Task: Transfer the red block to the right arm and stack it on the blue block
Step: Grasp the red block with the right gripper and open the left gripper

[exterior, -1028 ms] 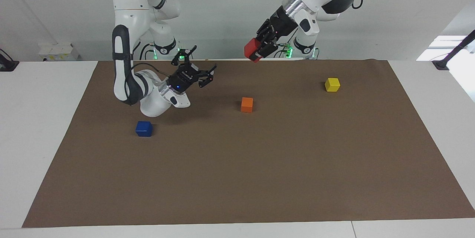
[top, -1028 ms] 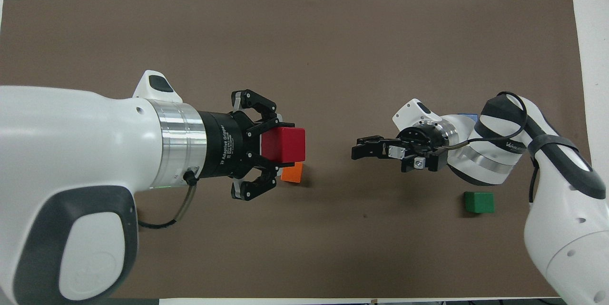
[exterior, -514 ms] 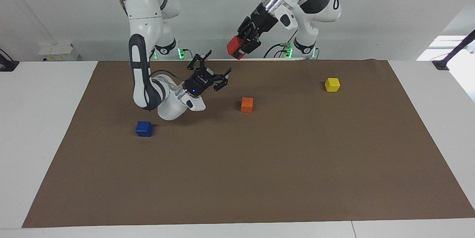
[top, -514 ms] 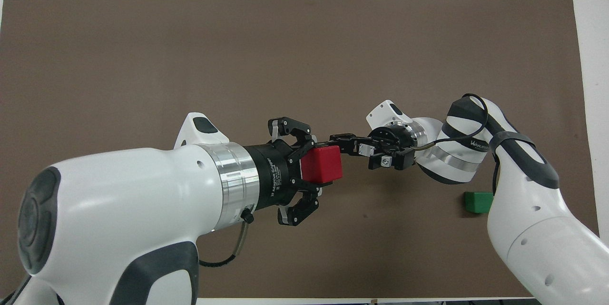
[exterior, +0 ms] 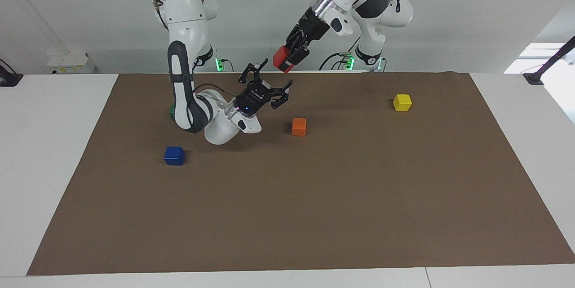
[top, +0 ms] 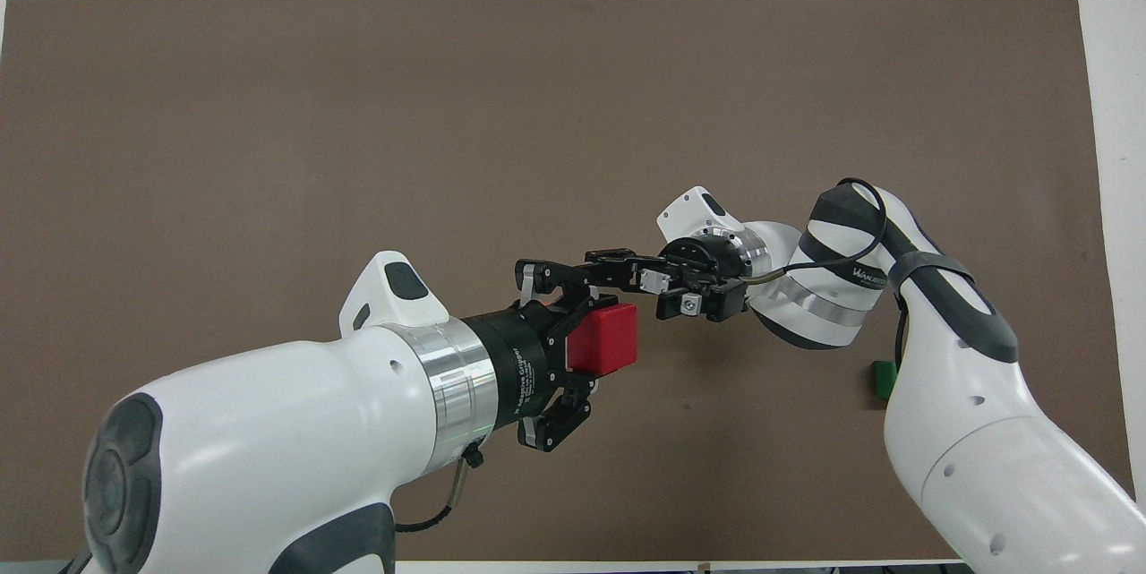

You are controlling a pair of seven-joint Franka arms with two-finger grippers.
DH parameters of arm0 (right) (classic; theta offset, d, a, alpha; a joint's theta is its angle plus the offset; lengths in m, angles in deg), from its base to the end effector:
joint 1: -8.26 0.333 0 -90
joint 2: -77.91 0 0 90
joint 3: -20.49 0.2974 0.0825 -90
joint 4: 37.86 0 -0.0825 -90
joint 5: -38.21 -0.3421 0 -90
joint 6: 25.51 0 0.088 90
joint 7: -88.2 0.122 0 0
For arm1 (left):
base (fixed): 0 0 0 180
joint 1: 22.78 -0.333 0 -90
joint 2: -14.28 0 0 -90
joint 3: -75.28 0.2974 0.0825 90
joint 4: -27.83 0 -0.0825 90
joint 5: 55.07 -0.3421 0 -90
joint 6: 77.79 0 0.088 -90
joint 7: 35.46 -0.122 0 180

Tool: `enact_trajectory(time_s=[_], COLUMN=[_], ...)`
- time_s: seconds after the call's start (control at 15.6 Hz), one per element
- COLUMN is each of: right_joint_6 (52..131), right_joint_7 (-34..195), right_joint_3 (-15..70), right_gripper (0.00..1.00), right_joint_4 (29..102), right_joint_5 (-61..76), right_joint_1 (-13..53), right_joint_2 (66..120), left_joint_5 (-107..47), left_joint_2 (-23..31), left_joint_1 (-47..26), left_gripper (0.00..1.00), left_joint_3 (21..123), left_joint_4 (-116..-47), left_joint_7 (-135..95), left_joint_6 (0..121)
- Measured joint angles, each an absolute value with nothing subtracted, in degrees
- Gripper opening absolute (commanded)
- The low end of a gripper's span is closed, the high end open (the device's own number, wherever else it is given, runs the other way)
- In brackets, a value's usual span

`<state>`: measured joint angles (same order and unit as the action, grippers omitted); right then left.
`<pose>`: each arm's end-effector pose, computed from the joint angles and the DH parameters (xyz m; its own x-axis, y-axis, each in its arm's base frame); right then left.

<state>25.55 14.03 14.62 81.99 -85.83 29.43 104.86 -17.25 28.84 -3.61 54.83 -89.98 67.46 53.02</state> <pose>0.4754 0.2670 0.3679 0.9345 -0.1300 0.3314 0.3135 0.7415 -0.5932 0.3593 -0.3459 0.5727 0.1998 0.7839 -0.5879 0.9713 -0.0795 0.2240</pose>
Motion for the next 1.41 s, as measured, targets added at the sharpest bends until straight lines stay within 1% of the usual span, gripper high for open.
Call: enact_trajectory(time_s=[0.26, 0.45, 0.51, 0.58, 0.64, 0.71, 1.09, 1.16, 1.22, 1.41], right_joint_6=[26.8, 26.9, 26.9, 26.8, 26.7, 26.5, 26.1, 26.1, 26.1, 26.5], right_joint_7=[11.3, 11.1, 11.1, 11.1, 11.1, 11.1, 12.4, 12.4, 12.4, 12.4], right_joint_3=[14.7, 14.7, 14.9, 15.2, 15.5, 15.7, 16.6, 16.7, 16.7, 16.9], right_gripper=[1.0, 1.0, 0.84, 0.6, 0.02, 0.0, 0.0, 0.0, 0.0, 0.0], right_joint_4=[82.0, 82.0, 82.0, 82.0, 82.1, 82.2, 82.3, 82.3, 82.3, 82.3], right_joint_5=[-85.8, -85.9, -86.0, -86.3, -86.7, -86.8, -87.4, -87.4, -87.4, -87.4], right_joint_1=[31.5, 31.9, 32.0, 32.0, 32.0, 32.0, 32.0, 32.0, 32.0, 32.1], right_joint_2=[105.0, 105.1, 105.1, 105.1, 105.1, 105.1, 105.2, 105.2, 105.2, 105.2], left_joint_5=[-17.2, -17.2, -17.2, -17.3, -17.3, -17.3, -17.3, -17.2, -17.2, -17.2], left_joint_2=[28.8, 28.8, 28.8, 28.8, 28.8, 28.8, 29.1, 29.1, 29.2, 29.2], left_joint_1=[-3.6, -3.6, -3.6, -3.7, -3.8, -3.9, -4.3, -4.3, -4.3, -4.5], left_gripper=[0.0, 0.0, 0.0, 0.0, 0.0, 0.0, 0.0, 0.52, 1.0, 1.0], left_joint_3=[54.9, 55.0, 55.1, 55.1, 55.3, 55.5, 55.9, 55.9, 55.9, 55.9], left_joint_4=[-90.0, -90.2, -90.2, -90.3, -90.4, -90.6, -91.2, -91.3, -91.3, -91.2], left_joint_7=[66.9, 66.8, 66.8, 66.8, 66.7, 66.5, 65.0, 65.0, 65.0, 65.5], left_joint_6=[53.4, 53.5, 53.5, 53.6, 53.6, 53.6, 53.5, 53.5, 53.5, 53.7])
